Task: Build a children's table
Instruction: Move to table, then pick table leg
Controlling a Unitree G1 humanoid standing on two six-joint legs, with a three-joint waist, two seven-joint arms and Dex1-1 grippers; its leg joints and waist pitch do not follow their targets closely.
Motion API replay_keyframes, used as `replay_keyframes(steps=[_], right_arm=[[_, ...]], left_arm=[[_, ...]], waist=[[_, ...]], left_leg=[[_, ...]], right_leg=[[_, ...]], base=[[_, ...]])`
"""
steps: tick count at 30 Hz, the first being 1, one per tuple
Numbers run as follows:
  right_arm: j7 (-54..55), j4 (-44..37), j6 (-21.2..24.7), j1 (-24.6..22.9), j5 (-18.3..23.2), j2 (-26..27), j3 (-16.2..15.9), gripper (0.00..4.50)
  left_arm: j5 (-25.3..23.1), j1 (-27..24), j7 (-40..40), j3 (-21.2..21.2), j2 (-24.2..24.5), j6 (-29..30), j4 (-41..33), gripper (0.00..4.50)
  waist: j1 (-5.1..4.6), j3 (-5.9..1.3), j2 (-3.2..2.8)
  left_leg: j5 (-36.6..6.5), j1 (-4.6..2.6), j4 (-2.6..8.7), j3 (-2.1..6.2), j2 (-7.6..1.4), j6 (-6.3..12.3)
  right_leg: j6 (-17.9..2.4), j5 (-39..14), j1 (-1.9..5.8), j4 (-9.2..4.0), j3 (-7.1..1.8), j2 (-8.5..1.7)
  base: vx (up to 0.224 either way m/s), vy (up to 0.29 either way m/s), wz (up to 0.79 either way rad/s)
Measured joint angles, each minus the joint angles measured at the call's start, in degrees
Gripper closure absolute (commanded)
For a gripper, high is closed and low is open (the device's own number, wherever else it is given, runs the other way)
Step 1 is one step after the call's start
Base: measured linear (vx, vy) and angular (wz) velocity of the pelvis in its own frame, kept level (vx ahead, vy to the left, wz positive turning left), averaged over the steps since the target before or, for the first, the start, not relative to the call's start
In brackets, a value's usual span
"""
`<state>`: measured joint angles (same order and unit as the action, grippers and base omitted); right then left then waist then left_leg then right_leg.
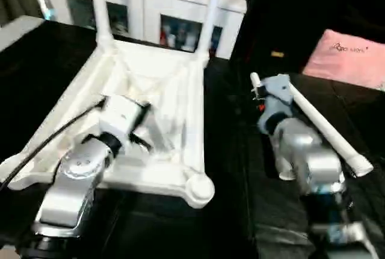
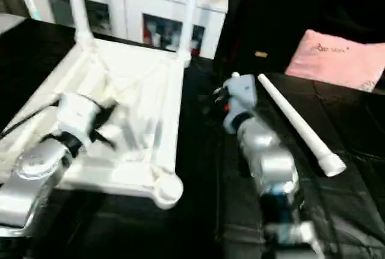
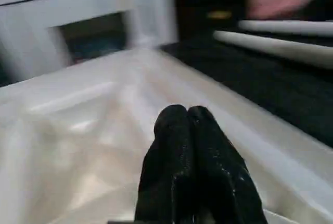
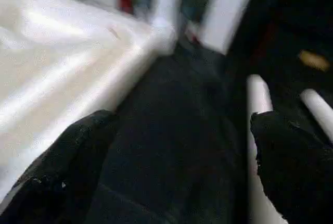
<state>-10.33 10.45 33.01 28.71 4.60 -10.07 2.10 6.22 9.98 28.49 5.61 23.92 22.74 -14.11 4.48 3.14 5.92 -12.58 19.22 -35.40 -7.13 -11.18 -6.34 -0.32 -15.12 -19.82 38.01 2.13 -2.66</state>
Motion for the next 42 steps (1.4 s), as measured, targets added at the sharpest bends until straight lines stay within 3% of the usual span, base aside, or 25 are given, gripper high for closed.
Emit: replay_keyframes(steps=[6, 11, 15, 17, 18, 19, 31, 35, 42], right_arm=[[1.44, 10.85, 8.04, 6.87, 0.76, -2.83, 3.05, 0.00], [2.27, 17.59, 12.67, 10.28, 0.05, -5.35, 4.13, 0.00], [2.30, 22.70, 12.70, 10.31, -0.16, -6.52, 4.30, 0.00], [2.00, 26.73, 12.57, 11.02, -0.09, -6.55, 4.34, 0.00], [1.72, 28.01, 12.53, 11.27, 0.04, -6.56, 4.47, 0.28], [1.51, 28.84, 12.48, 11.42, 0.06, -6.57, 4.59, 0.28], [-0.28, 34.78, 11.19, 13.05, 0.05, -6.89, 4.57, 1.29], [0.34, 34.78, 8.81, 12.96, 2.23, -6.75, 8.28, 1.63], [1.11, 35.34, 7.26, 12.97, 4.46, -6.08, 10.98, 2.34]], left_arm=[[3.99, 1.76, 10.21, 1.57, 6.53, 3.35, -2.59, 4.41], [8.31, 2.71, 15.83, 1.29, 8.34, 6.20, -4.34, 4.41], [10.04, 2.69, 18.38, 1.40, 9.78, 7.40, -5.90, 4.41], [10.78, 2.64, 19.49, 1.84, 10.57, 8.53, -5.99, 4.41], [11.10, 2.54, 19.87, 2.02, 10.90, 9.00, -6.03, 4.48], [11.22, 2.45, 20.14, 2.18, 11.11, 9.43, -6.13, 4.50], [12.13, 2.08, 21.09, 2.29, 11.86, 11.47, -7.36, 4.50], [12.16, 2.11, 21.06, 2.74, 11.73, 12.20, -7.38, 4.50], [12.19, 2.12, 20.69, 3.35, 11.47, 12.40, -7.42, 4.50]], waist=[[0.20, 0.18, -0.26], [0.59, 0.16, -0.24], [0.58, 0.13, -0.28], [0.51, 0.13, -0.27], [0.51, 0.13, -0.28], [0.49, 0.13, -0.28], [0.55, 0.13, -0.27], [0.56, 0.11, -0.25], [0.48, 0.09, -0.21]], left_leg=[[0.81, -0.03, 0.38, -0.46, -0.47, -0.11], [1.40, 0.02, 0.95, -1.07, -0.73, -0.29], [1.82, 0.87, 0.93, -1.11, -0.71, -0.53], [1.82, 0.91, 0.93, -1.16, -0.70, -0.52], [1.81, 0.92, 0.94, -1.17, -0.71, -0.52], [1.81, 0.92, 0.94, -1.18, -0.72, -0.52], [1.88, 0.90, 0.93, -1.22, -0.77, -0.60], [1.88, 0.90, 0.93, -1.24, -0.77, -0.60], [1.88, 0.90, 0.93, -1.25, -0.77, -0.60]], right_leg=[[-0.32, 0.46, -0.26, 0.15, 0.07, 0.18], [-0.39, 0.51, -0.58, 0.15, 0.07, 0.20], [-0.35, 0.62, -1.34, 0.13, 0.07, 0.22], [-0.36, 0.63, -1.38, 0.11, 0.08, 0.23], [-0.36, 0.63, -1.41, 0.11, 0.07, 0.23], [-0.37, 0.63, -1.41, 0.10, 0.07, 0.23], [-0.43, 0.70, -1.40, 0.11, 0.08, 0.23], [-0.43, 0.70, -1.40, 0.11, 0.07, 0.23], [-0.43, 0.70, -1.40, 0.11, 0.08, 0.24]], base=[[-0.009, 0.000, 0.00], [0.000, 0.000, 0.00], [0.000, 0.000, 0.00], [0.000, 0.000, 0.00], [0.000, 0.000, 0.00], [0.000, 0.000, 0.00], [0.000, 0.000, 0.00], [0.000, 0.000, 0.00], [0.000, 0.000, 0.00]])
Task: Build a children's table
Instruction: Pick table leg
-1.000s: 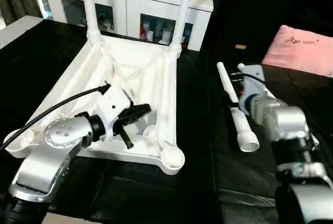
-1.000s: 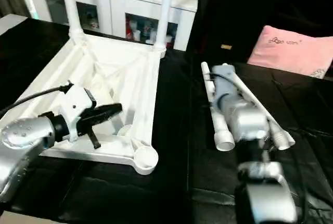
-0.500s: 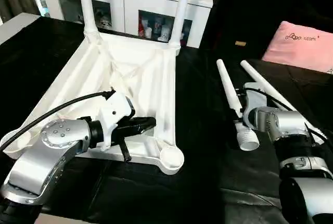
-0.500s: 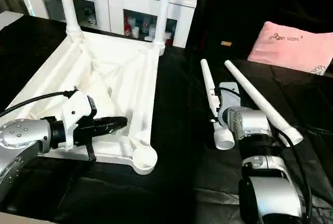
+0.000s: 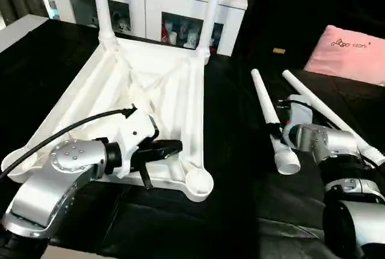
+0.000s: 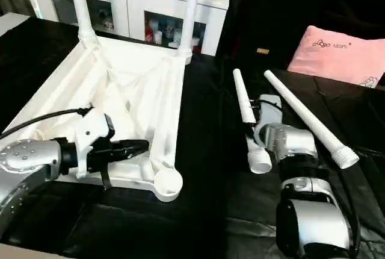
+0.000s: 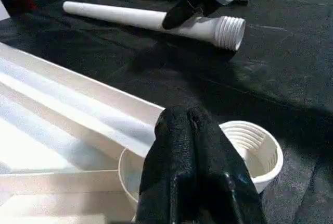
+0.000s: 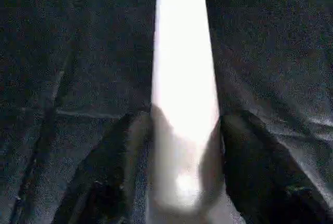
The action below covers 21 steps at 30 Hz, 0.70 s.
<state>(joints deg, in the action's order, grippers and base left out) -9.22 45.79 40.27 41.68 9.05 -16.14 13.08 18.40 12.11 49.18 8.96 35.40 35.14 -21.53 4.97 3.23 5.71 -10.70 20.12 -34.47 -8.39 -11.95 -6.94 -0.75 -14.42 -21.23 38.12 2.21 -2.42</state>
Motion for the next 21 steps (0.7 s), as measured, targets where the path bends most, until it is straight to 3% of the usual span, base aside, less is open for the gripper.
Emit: replay_keyframes(steps=[4, 7, 12, 21], right_arm=[[-0.09, 0.04, -1.21, 0.01, 0.54, 0.74, 0.35, 2.61], [-0.69, -0.26, -2.82, -0.01, -0.52, 0.81, -1.41, 2.81], [0.30, -0.68, -0.28, 0.96, -1.95, 0.81, -2.90, 3.26], [-0.10, -0.62, -2.07, 0.75, -2.04, 0.81, -3.48, 3.94]], left_arm=[[0.00, 0.00, -0.06, 0.00, -0.06, 0.05, -0.04, 4.50], [0.00, -0.07, -0.18, 0.01, -0.06, 0.16, -0.16, 4.50], [-0.01, -0.12, -0.70, 0.04, -0.07, 0.47, -0.32, 4.50], [-0.01, -0.23, -0.82, 0.12, -0.07, 0.84, -1.15, 4.50]], waist=[[-0.03, -0.01, 0.01], [-0.03, -0.03, 0.04], [-0.02, -0.19, 0.28], [0.00, -0.30, 0.44]], left_leg=[[0.00, 0.00, 0.00, -0.02, 0.00, 0.00], [0.00, 0.01, 0.00, -0.02, 0.00, 0.01], [0.00, -0.02, 0.00, -0.02, 0.00, 0.00], [0.01, -0.03, 0.00, -0.03, -0.01, -0.01]], right_leg=[[0.00, 0.00, 0.00, 0.00, 0.00, 0.00], [0.00, 0.00, -0.01, 0.00, -0.01, 0.00], [0.00, 0.00, 0.02, 0.00, 0.00, 0.00], [-0.01, 0.03, 0.02, 0.00, 0.00, 0.00]], base=[[0.000, 0.000, 0.00], [0.000, 0.000, 0.00], [0.000, 0.000, 0.00], [0.000, 0.000, 0.00]])
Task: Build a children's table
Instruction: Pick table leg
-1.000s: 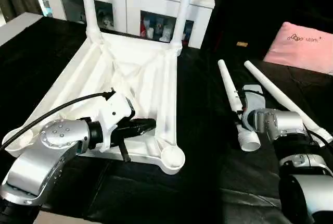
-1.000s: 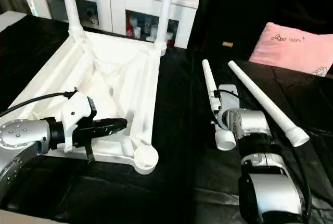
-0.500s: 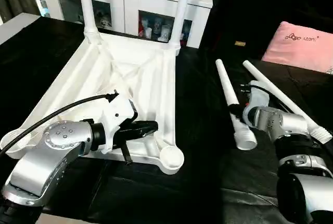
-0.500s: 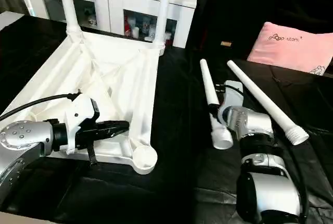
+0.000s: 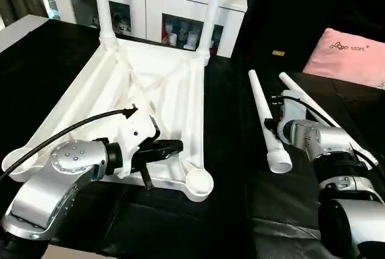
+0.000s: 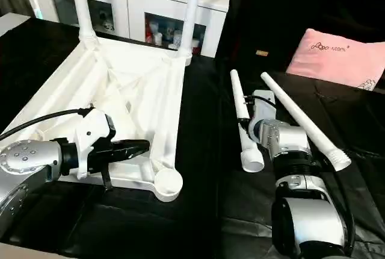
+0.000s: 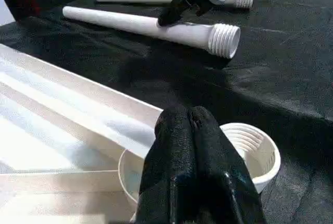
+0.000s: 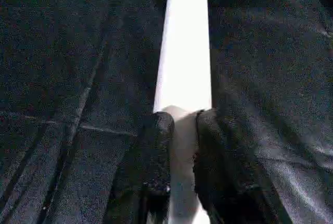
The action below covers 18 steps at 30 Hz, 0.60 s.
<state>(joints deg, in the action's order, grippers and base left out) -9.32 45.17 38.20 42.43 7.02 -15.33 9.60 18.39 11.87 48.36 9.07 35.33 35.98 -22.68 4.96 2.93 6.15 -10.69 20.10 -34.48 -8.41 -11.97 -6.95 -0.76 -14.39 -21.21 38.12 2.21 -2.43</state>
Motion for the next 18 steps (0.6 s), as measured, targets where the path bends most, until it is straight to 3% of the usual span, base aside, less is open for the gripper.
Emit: replay_keyframes(steps=[5, 6, 8, 11, 18], right_arm=[[-1.08, 0.00, -1.23, -0.10, -1.24, -0.19, -1.68, 4.37], [-1.18, 0.00, -1.57, -0.11, -1.52, -0.20, -2.24, 3.95], [-1.18, 0.03, -3.24, -0.63, -1.83, -0.13, -2.47, 3.96], [-1.29, 0.43, -5.16, -1.12, -1.02, -0.05, -1.60, 3.51], [-2.78, 0.40, -9.07, -1.94, -0.31, -0.02, -0.78, 2.99]], left_arm=[[0.00, 0.00, -0.07, 0.45, -0.01, 0.16, 0.00, 4.50], [-0.01, 0.00, -0.08, 0.46, -0.01, 0.17, 0.00, 4.50], [-0.03, 0.03, -0.12, 0.74, -0.06, 0.17, 0.00, 4.50], [-0.05, 0.07, -0.13, 0.90, -0.12, 0.18, 0.00, 4.50], [-0.05, 0.08, -0.14, 0.92, -0.13, 0.19, 0.00, 4.50]], waist=[[-0.02, 0.01, -0.01], [-0.02, 0.01, -0.02], [0.04, 0.02, -0.04], [0.06, 0.06, -0.09], [-0.02, 0.07, -0.11]], left_leg=[[0.00, 0.01, 0.00, 0.00, 0.00, 0.00], [0.00, 0.01, 0.00, 0.00, 0.00, 0.00], [0.00, 0.03, 0.00, -0.01, 0.00, 0.00], [0.00, 0.05, 0.00, -0.02, 0.00, 0.00], [0.00, 0.11, 0.01, -0.03, 0.00, 0.00]], right_leg=[[0.00, 0.00, -0.01, 0.00, 0.00, 0.00], [0.00, 0.00, -0.01, 0.00, 0.00, 0.00], [0.00, 0.00, -0.02, -0.01, 0.00, 0.00], [0.00, 0.00, -0.05, -0.02, -0.01, -0.01], [0.00, 0.00, -0.12, -0.02, -0.01, 0.01]], base=[[0.000, 0.000, 0.00], [0.000, 0.000, 0.00], [0.000, 0.000, 0.00], [0.000, 0.000, 0.00], [0.000, 0.000, 0.00]])
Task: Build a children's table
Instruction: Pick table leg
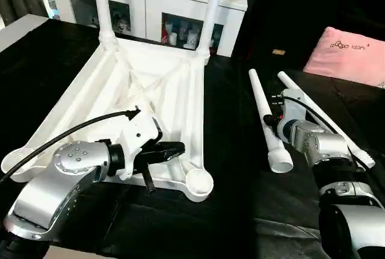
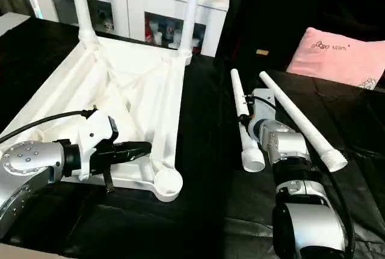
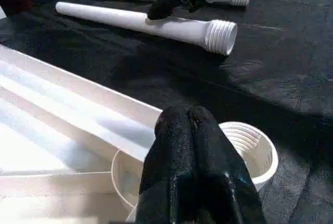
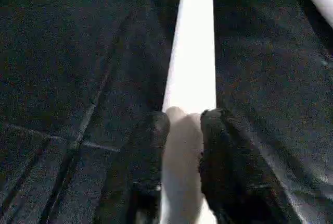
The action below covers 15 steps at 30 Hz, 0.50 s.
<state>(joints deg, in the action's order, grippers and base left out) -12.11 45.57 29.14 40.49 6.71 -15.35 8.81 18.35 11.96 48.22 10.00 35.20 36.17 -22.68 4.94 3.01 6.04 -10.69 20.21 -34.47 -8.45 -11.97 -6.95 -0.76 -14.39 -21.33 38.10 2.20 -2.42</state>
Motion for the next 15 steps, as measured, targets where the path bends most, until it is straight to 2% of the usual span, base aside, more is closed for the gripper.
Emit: replay_keyframes(steps=[2, 6, 7, 10, 11, 15], right_arm=[[-0.27, -0.72, -2.12, -0.45, 0.53, 0.43, 0.62, 2.65], [0.52, -3.10, -5.67, -1.80, 0.41, 1.04, 0.58, 2.46], [0.67, -3.42, -5.91, -1.96, 0.37, 1.17, 0.54, 2.23], [1.63, -3.91, -5.63, -2.24, -0.06, 1.18, 0.35, 2.15], [2.07, -3.91, -5.32, -2.24, -0.08, 1.19, 0.41, 1.96], [2.79, -3.88, -4.94, -2.21, 0.64, 1.41, 1.42, 1.66]], left_arm=[[0.00, 0.00, -0.03, 0.00, 0.01, 0.01, 0.00, 4.50], [-0.02, -0.03, -0.20, 0.01, 0.04, 0.02, 0.00, 4.50], [-0.02, -0.03, -0.21, 0.02, 0.04, 0.02, 0.00, 4.50], [-0.05, -0.02, -0.21, 0.12, 0.01, 0.00, 0.01, 4.50], [-0.09, 0.01, -0.18, 0.35, -0.01, -0.15, 0.16, 4.50], [-0.58, 0.03, -0.13, 1.30, -0.33, -1.17, 1.66, 4.50]], waist=[[0.00, 0.00, 0.00], [0.09, 0.00, 0.01], [0.05, 0.00, 0.01], [0.02, 0.00, 0.01], [0.01, 0.00, 0.00], [-0.01, 0.00, 0.00]], left_leg=[[0.00, 0.03, 0.00, -0.02, 0.00, 0.01], [0.00, 0.11, 0.00, -0.02, 0.00, 0.01], [0.00, 0.13, 0.00, -0.03, 0.00, 0.00], [0.00, 0.12, 0.00, -0.03, 0.00, 0.00], [0.00, 0.12, 0.00, -0.03, 0.00, 0.00], [0.00, 0.13, 0.00, -0.03, 0.00, 0.00]], right_leg=[[0.00, 0.00, -0.04, -0.01, 0.00, 0.00], [0.00, 0.00, -0.10, -0.01, 0.00, 0.00], [0.00, 0.00, -0.10, -0.01, 0.00, 0.00], [0.00, 0.00, -0.10, -0.02, 0.00, 0.00], [0.00, 0.00, -0.11, -0.01, 0.00, 0.00], [0.00, 0.00, -0.12, -0.01, 0.00, 0.00]], base=[[0.000, 0.000, 0.00], [0.000, 0.000, 0.00], [0.000, 0.000, 0.00], [0.000, 0.000, 0.00], [0.000, 0.000, 0.00], [0.000, 0.000, 0.00]])
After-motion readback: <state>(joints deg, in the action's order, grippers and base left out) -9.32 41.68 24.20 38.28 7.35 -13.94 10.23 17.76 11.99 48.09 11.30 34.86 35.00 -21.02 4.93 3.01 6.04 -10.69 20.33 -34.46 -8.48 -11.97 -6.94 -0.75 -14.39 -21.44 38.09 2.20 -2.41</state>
